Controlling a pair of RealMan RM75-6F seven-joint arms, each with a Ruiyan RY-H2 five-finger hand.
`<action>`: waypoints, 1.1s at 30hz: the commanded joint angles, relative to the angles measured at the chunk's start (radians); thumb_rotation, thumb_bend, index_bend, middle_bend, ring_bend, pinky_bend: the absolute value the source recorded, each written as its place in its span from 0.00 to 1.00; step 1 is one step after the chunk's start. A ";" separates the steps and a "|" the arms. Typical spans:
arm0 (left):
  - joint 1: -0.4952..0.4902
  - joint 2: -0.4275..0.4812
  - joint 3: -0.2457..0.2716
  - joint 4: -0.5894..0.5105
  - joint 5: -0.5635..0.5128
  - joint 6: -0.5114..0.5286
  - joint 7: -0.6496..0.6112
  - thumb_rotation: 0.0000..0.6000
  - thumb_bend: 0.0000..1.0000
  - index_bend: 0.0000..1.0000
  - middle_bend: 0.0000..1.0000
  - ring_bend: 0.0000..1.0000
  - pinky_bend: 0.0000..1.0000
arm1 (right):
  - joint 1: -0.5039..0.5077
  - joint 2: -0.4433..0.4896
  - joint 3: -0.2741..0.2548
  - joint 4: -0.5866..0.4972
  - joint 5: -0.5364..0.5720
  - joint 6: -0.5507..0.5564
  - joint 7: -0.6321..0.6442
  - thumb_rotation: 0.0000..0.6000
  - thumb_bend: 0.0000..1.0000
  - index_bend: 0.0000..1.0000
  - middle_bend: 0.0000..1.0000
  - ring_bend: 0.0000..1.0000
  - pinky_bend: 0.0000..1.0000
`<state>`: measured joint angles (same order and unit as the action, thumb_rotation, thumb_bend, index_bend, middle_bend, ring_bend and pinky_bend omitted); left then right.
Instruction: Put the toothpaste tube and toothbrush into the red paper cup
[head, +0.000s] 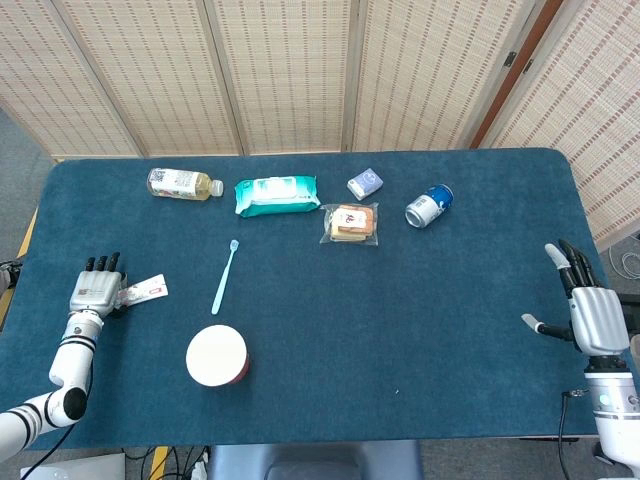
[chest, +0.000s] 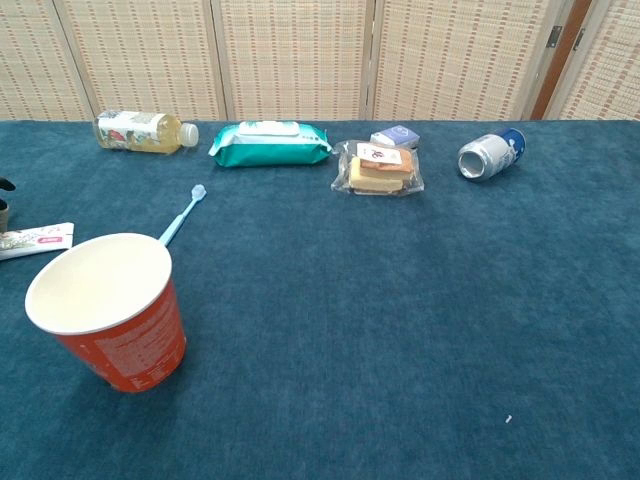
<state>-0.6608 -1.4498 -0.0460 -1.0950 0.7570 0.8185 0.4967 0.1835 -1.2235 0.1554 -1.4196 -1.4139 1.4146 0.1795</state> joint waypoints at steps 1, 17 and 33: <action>0.007 0.003 -0.009 -0.006 0.021 0.013 -0.019 1.00 0.28 0.65 0.00 0.00 0.00 | 0.000 0.000 0.001 0.000 -0.001 0.001 0.001 1.00 0.00 0.05 0.00 0.03 0.37; 0.044 0.022 -0.056 -0.031 0.077 0.019 -0.130 1.00 0.28 0.84 0.00 0.00 0.00 | 0.000 0.000 0.002 -0.001 -0.001 0.002 0.003 1.00 0.00 0.05 0.00 0.03 0.37; 0.110 0.078 -0.142 -0.099 0.112 0.006 -0.404 1.00 0.28 0.88 0.02 0.00 0.00 | 0.002 0.001 0.003 -0.015 -0.002 0.003 -0.009 1.00 0.00 0.05 0.00 0.03 0.37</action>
<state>-0.5629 -1.3811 -0.1727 -1.1830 0.8618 0.8302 0.1278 0.1851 -1.2229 0.1579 -1.4346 -1.4163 1.4172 0.1708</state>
